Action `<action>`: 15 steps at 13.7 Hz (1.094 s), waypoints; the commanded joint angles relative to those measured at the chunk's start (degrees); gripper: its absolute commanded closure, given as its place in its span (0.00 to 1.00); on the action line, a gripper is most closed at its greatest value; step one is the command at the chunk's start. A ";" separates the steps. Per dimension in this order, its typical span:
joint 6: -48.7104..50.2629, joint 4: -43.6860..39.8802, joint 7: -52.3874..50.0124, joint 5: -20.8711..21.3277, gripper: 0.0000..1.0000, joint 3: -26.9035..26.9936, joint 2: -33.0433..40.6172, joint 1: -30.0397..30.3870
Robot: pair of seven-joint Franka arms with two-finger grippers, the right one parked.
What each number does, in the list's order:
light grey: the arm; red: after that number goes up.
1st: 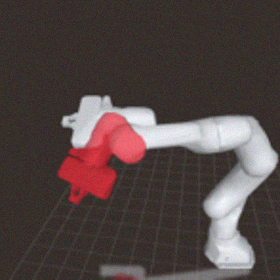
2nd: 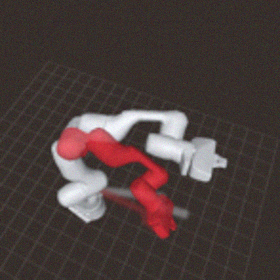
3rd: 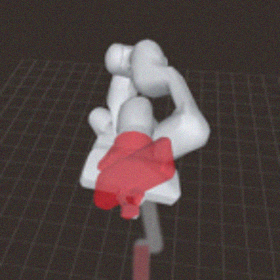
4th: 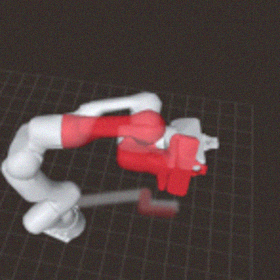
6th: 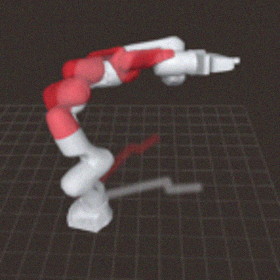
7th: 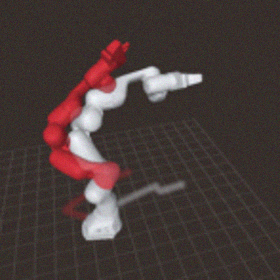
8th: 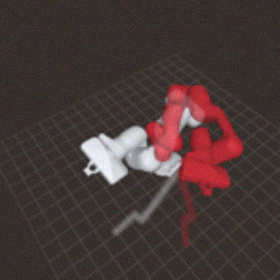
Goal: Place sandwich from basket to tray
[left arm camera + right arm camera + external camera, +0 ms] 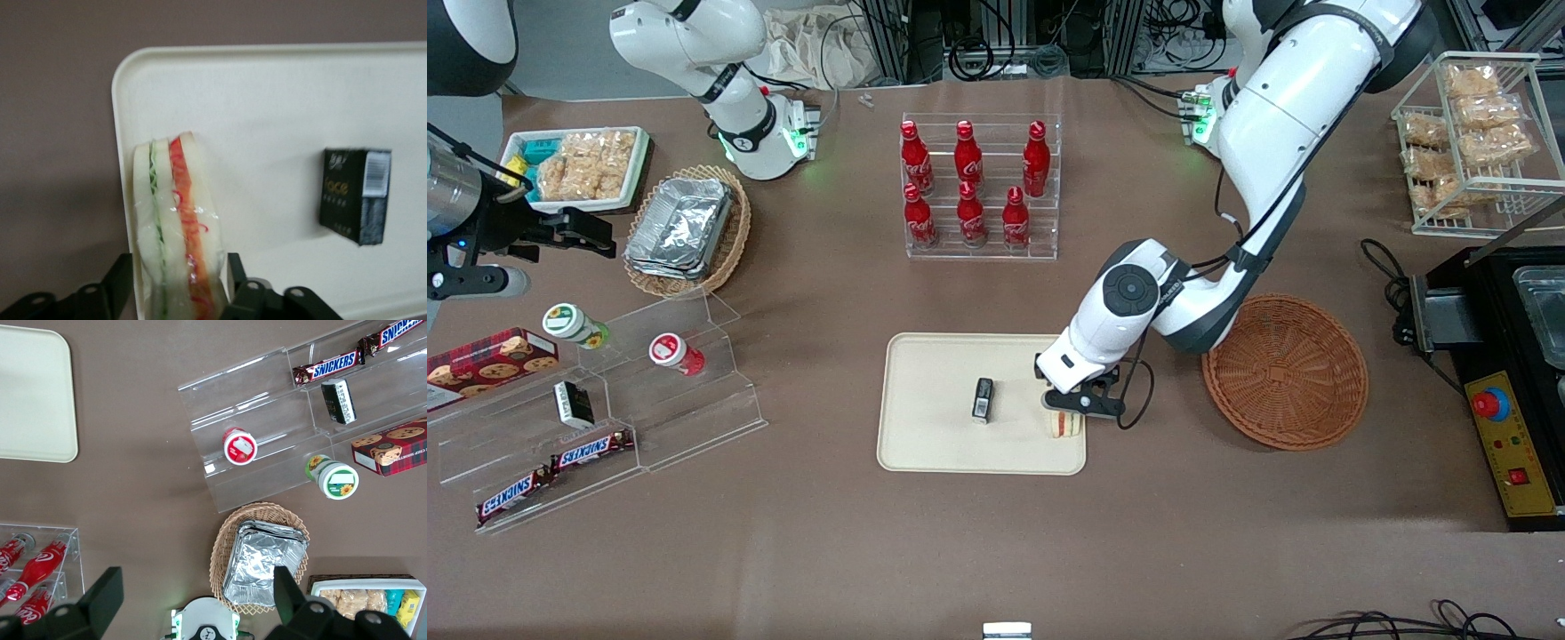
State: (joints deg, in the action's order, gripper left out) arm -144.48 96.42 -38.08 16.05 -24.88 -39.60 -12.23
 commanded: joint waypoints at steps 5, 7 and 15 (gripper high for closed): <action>16.55 -1.06 -7.28 -2.33 0.00 0.54 15.93 1.24; 26.56 -1.32 -0.80 -6.53 0.00 0.45 20.94 4.13; 56.75 -2.73 26.39 -13.94 0.00 0.80 39.33 23.47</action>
State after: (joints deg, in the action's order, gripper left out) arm -89.46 92.43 -13.52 3.24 -23.38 -3.33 8.76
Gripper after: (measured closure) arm 0.000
